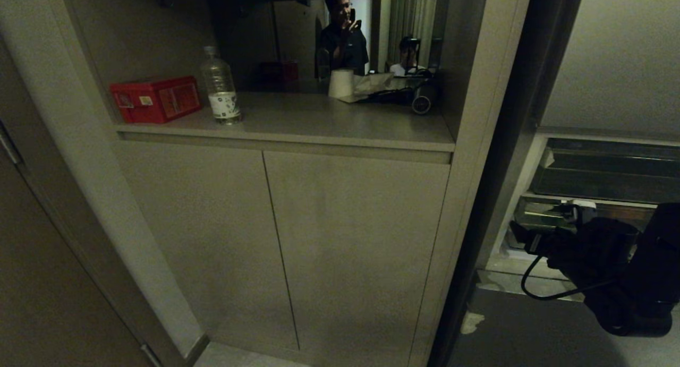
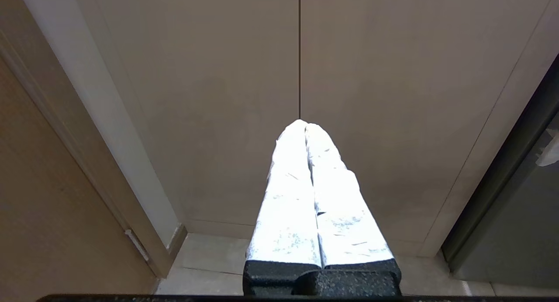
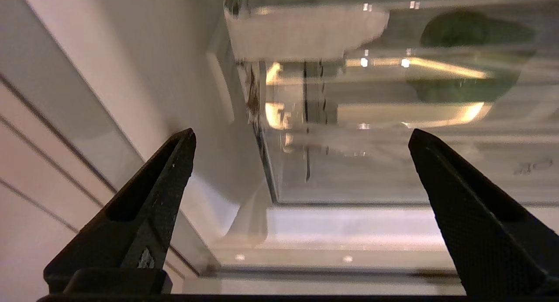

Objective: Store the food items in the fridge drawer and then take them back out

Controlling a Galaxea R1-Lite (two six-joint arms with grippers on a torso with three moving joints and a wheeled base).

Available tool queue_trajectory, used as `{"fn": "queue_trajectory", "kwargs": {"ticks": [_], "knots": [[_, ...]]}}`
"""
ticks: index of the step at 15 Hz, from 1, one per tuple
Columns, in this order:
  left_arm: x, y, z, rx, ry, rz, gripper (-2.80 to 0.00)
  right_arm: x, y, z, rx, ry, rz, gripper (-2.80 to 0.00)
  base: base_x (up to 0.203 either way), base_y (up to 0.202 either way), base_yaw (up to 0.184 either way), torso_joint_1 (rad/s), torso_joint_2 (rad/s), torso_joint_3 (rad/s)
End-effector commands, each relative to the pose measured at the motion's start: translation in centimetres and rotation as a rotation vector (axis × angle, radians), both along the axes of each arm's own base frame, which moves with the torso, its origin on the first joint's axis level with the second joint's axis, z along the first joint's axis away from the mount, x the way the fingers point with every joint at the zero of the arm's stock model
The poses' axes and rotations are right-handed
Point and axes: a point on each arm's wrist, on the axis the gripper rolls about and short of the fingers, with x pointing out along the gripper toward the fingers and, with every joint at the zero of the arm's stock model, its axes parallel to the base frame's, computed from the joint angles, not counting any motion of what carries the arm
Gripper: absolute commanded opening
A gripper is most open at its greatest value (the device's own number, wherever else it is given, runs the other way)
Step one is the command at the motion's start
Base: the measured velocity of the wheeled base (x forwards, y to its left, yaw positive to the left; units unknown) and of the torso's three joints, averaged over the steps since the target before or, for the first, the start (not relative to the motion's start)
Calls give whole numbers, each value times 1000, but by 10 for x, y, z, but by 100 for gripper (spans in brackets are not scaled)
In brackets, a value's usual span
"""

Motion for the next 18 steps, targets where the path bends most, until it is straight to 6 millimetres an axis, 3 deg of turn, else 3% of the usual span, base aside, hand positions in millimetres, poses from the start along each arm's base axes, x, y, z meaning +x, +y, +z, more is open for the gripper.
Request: {"fn": "queue_trajectory", "kwargs": {"ticks": [1, 18], "knots": [[0, 0, 0, 0, 2, 0, -280, 3, 0, 1, -2, -16, -1, 0, 0, 0, 0, 0, 0, 0], [0, 0, 0, 0, 2, 0, -280, 13, -2, 1, -10, -43, 0, 0, 0, 0, 0, 0, 0, 0]]}}
